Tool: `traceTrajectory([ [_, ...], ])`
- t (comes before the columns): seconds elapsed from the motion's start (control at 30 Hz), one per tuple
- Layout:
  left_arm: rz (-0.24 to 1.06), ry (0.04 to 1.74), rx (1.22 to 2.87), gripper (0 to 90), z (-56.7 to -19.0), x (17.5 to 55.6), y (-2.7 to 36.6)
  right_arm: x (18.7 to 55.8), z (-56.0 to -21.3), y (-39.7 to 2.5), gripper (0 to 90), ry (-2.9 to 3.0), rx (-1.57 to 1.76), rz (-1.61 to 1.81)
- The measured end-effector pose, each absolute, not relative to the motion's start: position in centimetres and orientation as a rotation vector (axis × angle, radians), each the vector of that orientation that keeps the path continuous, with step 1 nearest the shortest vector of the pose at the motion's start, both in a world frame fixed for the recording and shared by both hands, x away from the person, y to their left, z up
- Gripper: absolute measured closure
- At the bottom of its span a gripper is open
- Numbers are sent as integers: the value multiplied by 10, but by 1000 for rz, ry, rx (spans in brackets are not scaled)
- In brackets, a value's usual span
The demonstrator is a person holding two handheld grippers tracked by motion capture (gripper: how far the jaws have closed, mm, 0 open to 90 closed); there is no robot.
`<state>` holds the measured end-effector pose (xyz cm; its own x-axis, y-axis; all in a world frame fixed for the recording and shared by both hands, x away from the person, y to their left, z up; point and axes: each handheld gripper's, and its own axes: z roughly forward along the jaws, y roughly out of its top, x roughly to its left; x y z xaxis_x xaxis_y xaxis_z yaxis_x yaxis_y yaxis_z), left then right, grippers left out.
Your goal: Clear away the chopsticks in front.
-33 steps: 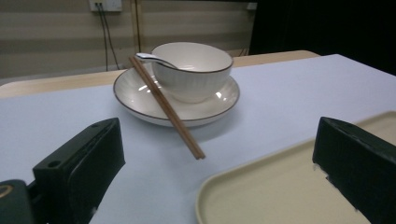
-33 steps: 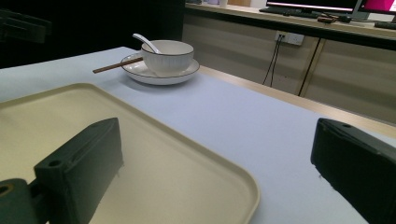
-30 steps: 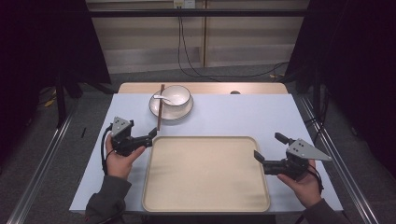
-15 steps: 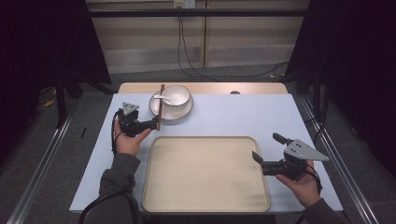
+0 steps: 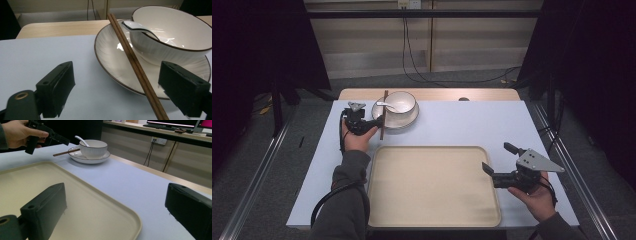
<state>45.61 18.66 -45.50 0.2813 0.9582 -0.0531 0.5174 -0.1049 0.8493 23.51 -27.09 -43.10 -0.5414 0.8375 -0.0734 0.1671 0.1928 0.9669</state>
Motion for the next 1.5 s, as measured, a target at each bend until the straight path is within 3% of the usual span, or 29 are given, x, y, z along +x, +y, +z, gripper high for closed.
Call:
traceTrajectory([
  [0.4,678,1348,1748,198,-457,469,179,236,-431,-272,31,1836,950,1388],
  [1.03,637,1385,1798,558,-460,484,167,236,-432,-271,32,1850,929,1381],
  [1.5,587,1414,1778,656,-462,490,164,237,-432,-270,33,1862,926,1383],
])
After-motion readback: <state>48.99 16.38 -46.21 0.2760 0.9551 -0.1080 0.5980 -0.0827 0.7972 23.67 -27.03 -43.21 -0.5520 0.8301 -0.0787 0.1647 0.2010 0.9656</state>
